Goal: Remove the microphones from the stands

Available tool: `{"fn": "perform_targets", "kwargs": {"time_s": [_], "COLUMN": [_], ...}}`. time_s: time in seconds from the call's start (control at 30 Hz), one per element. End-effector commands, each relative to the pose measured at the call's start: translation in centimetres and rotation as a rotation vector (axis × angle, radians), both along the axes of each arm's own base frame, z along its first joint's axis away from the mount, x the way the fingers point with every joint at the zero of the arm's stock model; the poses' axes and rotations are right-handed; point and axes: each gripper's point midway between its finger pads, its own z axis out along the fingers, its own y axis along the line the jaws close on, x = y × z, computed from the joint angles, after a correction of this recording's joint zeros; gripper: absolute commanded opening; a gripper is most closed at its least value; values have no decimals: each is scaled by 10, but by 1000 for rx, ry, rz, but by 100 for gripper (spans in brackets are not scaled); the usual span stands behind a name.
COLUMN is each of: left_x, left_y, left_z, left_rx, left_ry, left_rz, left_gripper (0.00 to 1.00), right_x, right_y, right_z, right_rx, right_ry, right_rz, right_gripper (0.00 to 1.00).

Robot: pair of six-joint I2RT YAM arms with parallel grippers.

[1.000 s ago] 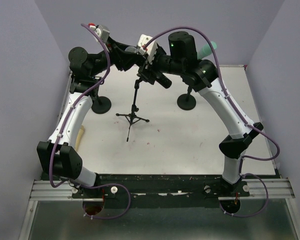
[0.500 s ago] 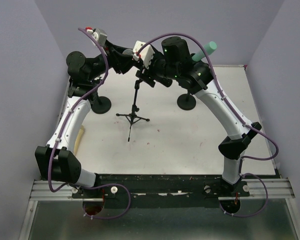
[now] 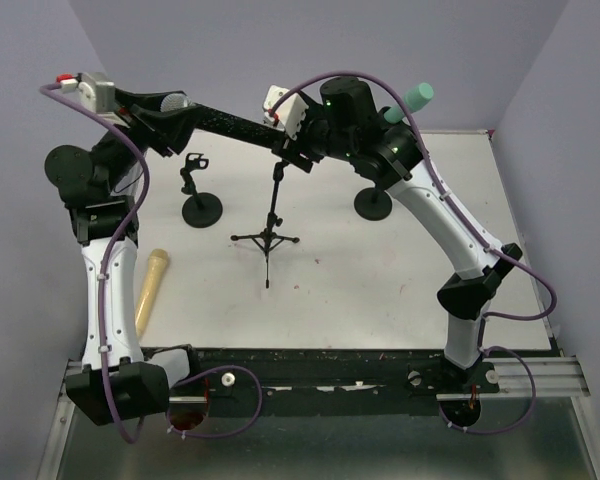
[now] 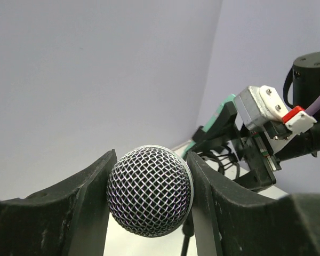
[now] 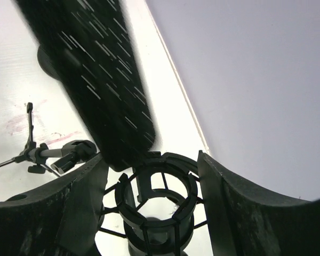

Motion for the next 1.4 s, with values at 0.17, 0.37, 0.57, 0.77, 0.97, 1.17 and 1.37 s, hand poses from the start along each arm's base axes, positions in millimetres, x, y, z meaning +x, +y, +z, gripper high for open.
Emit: {"fn": "perform_targets", "kwargs": {"time_s": [0.17,0.37,0.57,0.77,0.97,1.17,1.37], "left_x": [-50,-47,-58,-89,-115,-108,-99], "left_y": [51,40,64,108,143,155,156], "left_z": [89,12,-78,-175,-259,-312,-365], "left_rx": [51,286,578,963,1093,1087,1165], "left_ry": [-186,-39,198,483,872,1079,1153], "left_rz": [225,114,221,249,172,156,122], "left_gripper": [0,0,0,0,0,0,0], "right_x": [-20,-61,-68,-67,-69,-76,-95], "right_y": [-8,3,-1,3,3,4,7], "right_z": [-14,11,18,19,22,28,54], "right_rx": [-24,74,92,116,115,127,185], "right_ry": [95,123,92,117,104,95,29], "right_rz": [67,247,271,263,275,312,420], "right_gripper": [79,86,88,89,88,89,100]}}
